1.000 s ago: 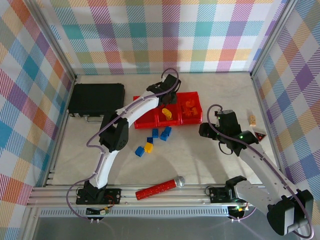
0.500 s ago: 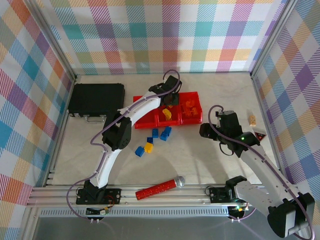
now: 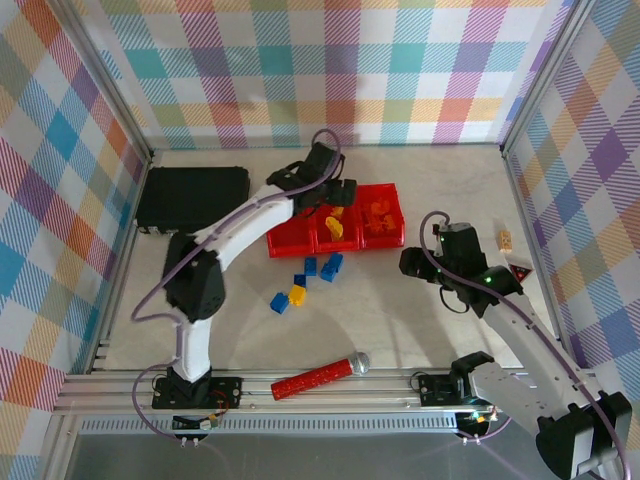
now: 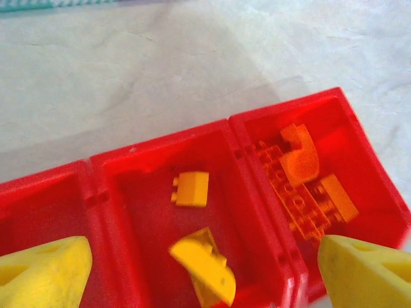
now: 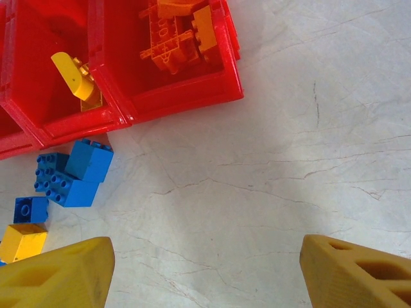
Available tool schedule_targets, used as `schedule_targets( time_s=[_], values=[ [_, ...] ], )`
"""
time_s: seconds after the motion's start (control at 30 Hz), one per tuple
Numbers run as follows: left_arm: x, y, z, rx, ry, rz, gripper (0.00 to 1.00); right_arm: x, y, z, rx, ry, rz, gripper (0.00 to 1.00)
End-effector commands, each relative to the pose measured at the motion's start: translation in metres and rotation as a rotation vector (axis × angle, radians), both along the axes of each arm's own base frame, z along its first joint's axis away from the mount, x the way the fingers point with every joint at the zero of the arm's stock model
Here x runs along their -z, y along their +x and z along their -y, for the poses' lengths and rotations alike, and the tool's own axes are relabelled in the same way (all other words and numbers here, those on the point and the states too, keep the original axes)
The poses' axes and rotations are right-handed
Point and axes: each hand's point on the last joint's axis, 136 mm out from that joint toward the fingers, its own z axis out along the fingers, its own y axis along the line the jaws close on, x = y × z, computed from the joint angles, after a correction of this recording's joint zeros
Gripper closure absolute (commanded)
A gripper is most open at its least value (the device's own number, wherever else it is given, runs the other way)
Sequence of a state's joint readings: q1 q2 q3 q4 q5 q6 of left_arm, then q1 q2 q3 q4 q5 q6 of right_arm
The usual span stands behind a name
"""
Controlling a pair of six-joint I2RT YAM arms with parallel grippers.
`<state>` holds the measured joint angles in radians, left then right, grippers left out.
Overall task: Sort the legos into containers by color
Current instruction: Pick up the lego from the center of the table.
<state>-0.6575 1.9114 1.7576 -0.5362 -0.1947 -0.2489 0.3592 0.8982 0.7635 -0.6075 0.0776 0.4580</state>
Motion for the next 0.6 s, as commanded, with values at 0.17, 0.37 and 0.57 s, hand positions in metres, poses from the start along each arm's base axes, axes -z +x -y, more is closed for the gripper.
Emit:
schedule_targets(
  time_s=[0.17,0.37,0.57],
  values=[
    [0.005,-0.08,-0.045,0.077,0.032,-0.049,0.03,0.002,0.001,-0.005,0.001,0.032,-0.019,0.23],
    [0.051,-0.136,-0.06,0.135,0.162,-0.177,0.0,0.009,0.006,-0.009,0.011,0.045,-0.044,0.22],
    [0.087,-0.169,-0.062,0.172,0.28,-0.256,0.0,0.012,0.01,0.001,0.066,0.011,-0.047,0.1]
  ],
)
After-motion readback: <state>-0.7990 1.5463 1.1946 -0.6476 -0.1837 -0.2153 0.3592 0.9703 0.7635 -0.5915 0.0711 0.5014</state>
